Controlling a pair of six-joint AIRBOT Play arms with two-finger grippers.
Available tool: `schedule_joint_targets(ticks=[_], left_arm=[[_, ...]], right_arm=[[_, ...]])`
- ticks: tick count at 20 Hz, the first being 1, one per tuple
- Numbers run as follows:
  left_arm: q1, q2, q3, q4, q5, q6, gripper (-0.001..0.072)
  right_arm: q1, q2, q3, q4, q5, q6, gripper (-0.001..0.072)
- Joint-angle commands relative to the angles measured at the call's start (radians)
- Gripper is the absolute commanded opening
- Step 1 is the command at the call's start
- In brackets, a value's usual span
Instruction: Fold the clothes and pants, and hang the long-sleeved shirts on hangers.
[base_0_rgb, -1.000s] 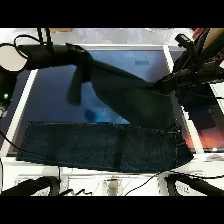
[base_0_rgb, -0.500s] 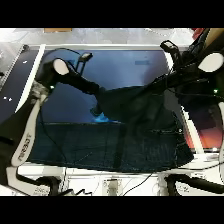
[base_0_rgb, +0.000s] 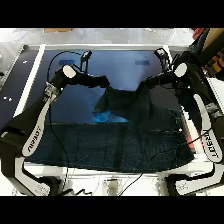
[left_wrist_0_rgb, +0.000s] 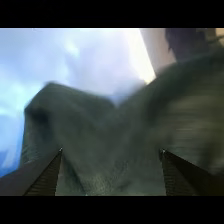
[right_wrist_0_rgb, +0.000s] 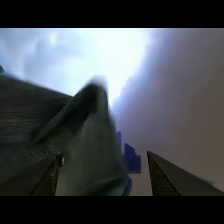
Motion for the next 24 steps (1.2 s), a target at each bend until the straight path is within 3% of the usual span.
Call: schedule_joint_targets(ticks=[1, 3, 4, 5, 9, 12, 16, 24], left_arm=[[0.029, 0.000, 0.000, 0.085, -0.035, 0.000, 0.0694], [0.068, 0.002, 0.000, 0.212, -0.219, 0.000, 0.0667], [0.090, 0.001, -0.003, 0.267, -0.314, 0.000, 0.0596], [0.113, 0.002, -0.014, 0.277, -0.375, -0.002, 0.0572], [0.182, 0.046, -0.182, 0.019, -0.381, 0.002, 0.0564], [0.164, 0.127, -0.381, -0.087, -0.315, 0.004, 0.0543], [0.094, 0.154, -0.562, -0.266, -0.107, 0.003, 0.0545], [0.007, 0.101, -0.595, -0.273, 0.180, -0.073, 0.0544]], right_arm=[[0.001, -0.014, 0.000, -0.079, -0.026, 0.066, 0.0585], [-0.005, -0.007, 0.001, -0.155, 0.007, 0.066, 0.0585], [-0.014, -0.006, 0.001, -0.169, 0.022, 0.066, 0.0584], [-0.027, -0.007, 0.000, -0.169, 0.041, 0.066, 0.0585], [-0.082, -0.007, 0.000, -0.167, 0.126, 0.066, 0.0584], [-0.119, -0.007, 0.000, -0.166, 0.165, 0.066, 0.0584], [-0.136, -0.007, 0.000, -0.166, 0.193, 0.066, 0.0585], [-0.136, -0.007, 0.000, -0.164, 0.228, 0.066, 0.0584]])
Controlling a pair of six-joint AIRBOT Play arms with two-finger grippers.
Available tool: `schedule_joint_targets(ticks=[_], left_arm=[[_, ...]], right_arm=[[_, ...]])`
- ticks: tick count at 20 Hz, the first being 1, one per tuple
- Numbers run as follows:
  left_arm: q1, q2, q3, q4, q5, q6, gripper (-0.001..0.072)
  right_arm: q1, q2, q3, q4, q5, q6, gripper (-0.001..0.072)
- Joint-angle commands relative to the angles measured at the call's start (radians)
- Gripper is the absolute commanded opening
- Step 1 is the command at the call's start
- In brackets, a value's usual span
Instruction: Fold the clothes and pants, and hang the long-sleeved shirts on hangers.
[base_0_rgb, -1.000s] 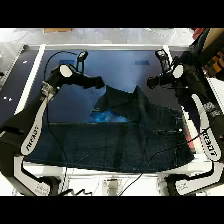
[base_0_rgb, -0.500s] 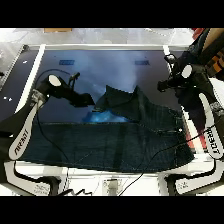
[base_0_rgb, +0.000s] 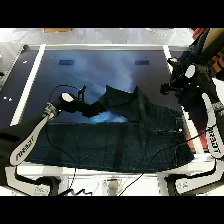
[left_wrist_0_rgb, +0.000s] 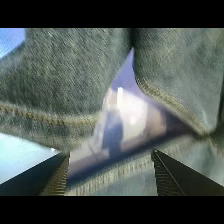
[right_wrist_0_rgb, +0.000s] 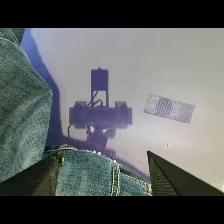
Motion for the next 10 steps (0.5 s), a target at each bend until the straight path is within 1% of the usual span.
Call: schedule_joint_targets(ticks=[1, 4, 5, 6, 7, 8, 9, 10], left_arm=[[-0.018, -0.017, -0.012, -0.014, 0.146, -0.030, 0.0544], [-0.017, -0.018, -0.012, -0.020, 0.254, -0.030, 0.0542], [-0.017, -0.018, -0.012, -0.042, 0.282, -0.029, 0.0517], [-0.017, -0.018, -0.012, -0.069, 0.298, -0.029, 0.0438], [-0.017, -0.018, -0.012, -0.098, 0.303, -0.029, 0.0292], [-0.017, -0.016, -0.011, -0.117, 0.303, -0.029, 0.0091], [-0.017, -0.014, -0.008, -0.119, 0.302, -0.017, 0.0041], [-0.016, -0.011, -0.001, -0.119, 0.301, 0.002, 0.0041]], right_arm=[[-0.001, 0.000, 0.000, 0.001, 0.013, 0.000, 0.0584], [-0.001, 0.000, 0.000, 0.001, 0.016, 0.000, 0.0585], [-0.001, 0.000, 0.000, 0.001, 0.020, 0.000, 0.0584], [-0.001, 0.000, 0.000, 0.001, 0.024, 0.000, 0.0584], [-0.001, 0.000, 0.000, 0.001, 0.030, 0.000, 0.0584], [-0.001, 0.000, 0.000, 0.001, 0.034, 0.000, 0.0584], [-0.001, 0.000, 0.000, 0.001, 0.038, 0.000, 0.0584], [-0.001, 0.000, 0.000, 0.001, 0.043, 0.000, 0.0584]])
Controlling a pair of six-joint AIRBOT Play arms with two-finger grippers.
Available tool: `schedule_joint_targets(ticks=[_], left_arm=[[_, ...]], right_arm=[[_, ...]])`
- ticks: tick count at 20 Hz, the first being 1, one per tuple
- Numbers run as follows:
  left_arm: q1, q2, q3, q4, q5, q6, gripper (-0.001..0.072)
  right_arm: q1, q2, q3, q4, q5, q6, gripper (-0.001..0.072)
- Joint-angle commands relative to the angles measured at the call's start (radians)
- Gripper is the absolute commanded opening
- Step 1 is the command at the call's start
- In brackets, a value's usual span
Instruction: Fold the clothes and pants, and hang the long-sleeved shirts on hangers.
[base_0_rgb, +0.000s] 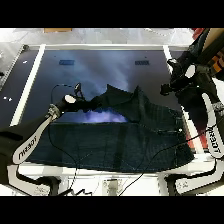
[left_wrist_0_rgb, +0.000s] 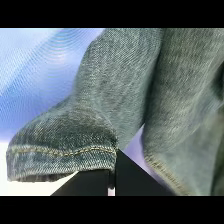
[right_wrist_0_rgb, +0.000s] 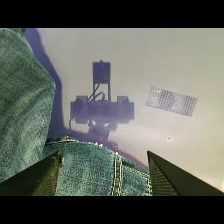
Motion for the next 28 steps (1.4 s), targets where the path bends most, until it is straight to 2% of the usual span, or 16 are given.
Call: schedule_joint_targets(ticks=[1, 3, 5, 6, 11, 14, 16, 17, 20, 23, 28], left_arm=[[0.004, 0.012, 0.016, -0.034, 0.034, 0.041, 0.0041], [0.025, 0.046, 0.036, -0.033, 0.021, 0.071, 0.0041], [0.071, 0.122, 0.060, -0.032, -0.011, 0.168, 0.0040], [0.106, 0.175, 0.067, -0.033, -0.029, 0.199, 0.0040], [0.319, 0.478, 0.068, -0.025, -0.097, 0.224, 0.0040], [0.419, 0.587, 0.068, 0.025, -0.251, 0.220, 0.0040], [0.459, 0.612, 0.068, 0.140, -0.342, 0.156, 0.0040], [0.472, 0.611, 0.068, 0.214, -0.375, 0.093, 0.0040], [0.478, 0.584, 0.064, 0.497, -0.478, -0.045, 0.0040], [0.480, 0.525, 0.027, 0.715, -0.492, -0.066, 0.0040], [0.480, 0.375, 0.021, 0.904, -0.465, -0.076, 0.0040]], right_arm=[[-0.001, 0.000, 0.000, 0.000, 0.024, 0.000, 0.0583], [-0.001, 0.000, 0.000, -0.003, 0.037, 0.000, 0.0575], [-0.001, 0.000, 0.000, -0.044, 0.056, -0.016, 0.0474], [-0.009, 0.002, 0.000, -0.075, 0.064, -0.016, 0.0455], [-0.120, 0.026, 0.000, -0.076, 0.083, 0.000, 0.0450], [-0.179, 0.035, 0.000, -0.066, 0.117, 0.050, 0.0450], [-0.198, 0.035, 0.000, -0.068, 0.155, 0.049, 0.0450], [-0.203, 0.035, 0.000, -0.068, 0.161, 0.049, 0.0450], [-0.206, 0.034, 0.000, -0.067, 0.156, 0.049, 0.0450], [-0.206, 0.034, 0.000, -0.066, 0.156, 0.049, 0.0450], [-0.206, 0.034, 0.000, -0.066, 0.156, 0.049, 0.0449]])
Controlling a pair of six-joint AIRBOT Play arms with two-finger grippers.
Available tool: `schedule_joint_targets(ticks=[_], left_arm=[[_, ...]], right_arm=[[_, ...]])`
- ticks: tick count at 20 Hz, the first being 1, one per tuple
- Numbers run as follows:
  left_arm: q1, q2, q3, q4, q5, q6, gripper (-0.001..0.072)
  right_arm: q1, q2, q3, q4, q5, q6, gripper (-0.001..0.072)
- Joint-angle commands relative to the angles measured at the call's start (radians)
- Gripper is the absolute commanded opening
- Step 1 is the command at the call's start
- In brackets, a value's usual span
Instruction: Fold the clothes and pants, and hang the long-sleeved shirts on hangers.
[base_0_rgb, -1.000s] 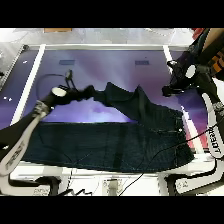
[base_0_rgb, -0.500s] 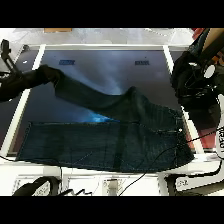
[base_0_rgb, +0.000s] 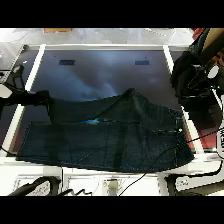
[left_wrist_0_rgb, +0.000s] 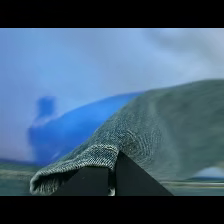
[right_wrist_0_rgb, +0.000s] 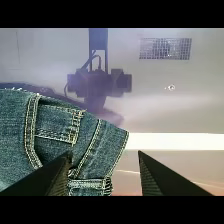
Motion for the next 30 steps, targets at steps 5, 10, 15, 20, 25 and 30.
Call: schedule_joint_targets(ticks=[5, 10, 15, 20, 25, 30], left_arm=[[0.066, -0.086, 0.015, 0.227, 0.116, -0.212, 0.0040], [0.127, -0.060, 0.070, 0.227, 0.140, -0.240, 0.0040], [0.121, -0.084, 0.067, 0.227, 0.138, -0.240, 0.0040], [0.123, -0.169, 0.067, 0.239, 0.181, -0.240, 0.0055], [0.123, -0.225, 0.068, 0.330, 0.210, -0.240, 0.0565], [0.224, -0.206, 0.068, 0.459, -0.033, -0.217, 0.0506]], right_arm=[[-0.003, -0.004, 0.000, -0.008, -0.041, -0.017, 0.0384], [-0.097, -0.004, 0.000, -0.011, -0.045, -0.031, 0.0120], [-0.226, -0.004, 0.000, 0.051, 0.011, -0.004, 0.0120], [-0.251, -0.004, 0.000, 0.076, 0.027, -0.005, 0.0120], [-0.251, -0.004, 0.000, 0.076, 0.019, -0.005, 0.0120], [-0.251, -0.004, 0.000, 0.076, 0.000, -0.005, 0.0120]])
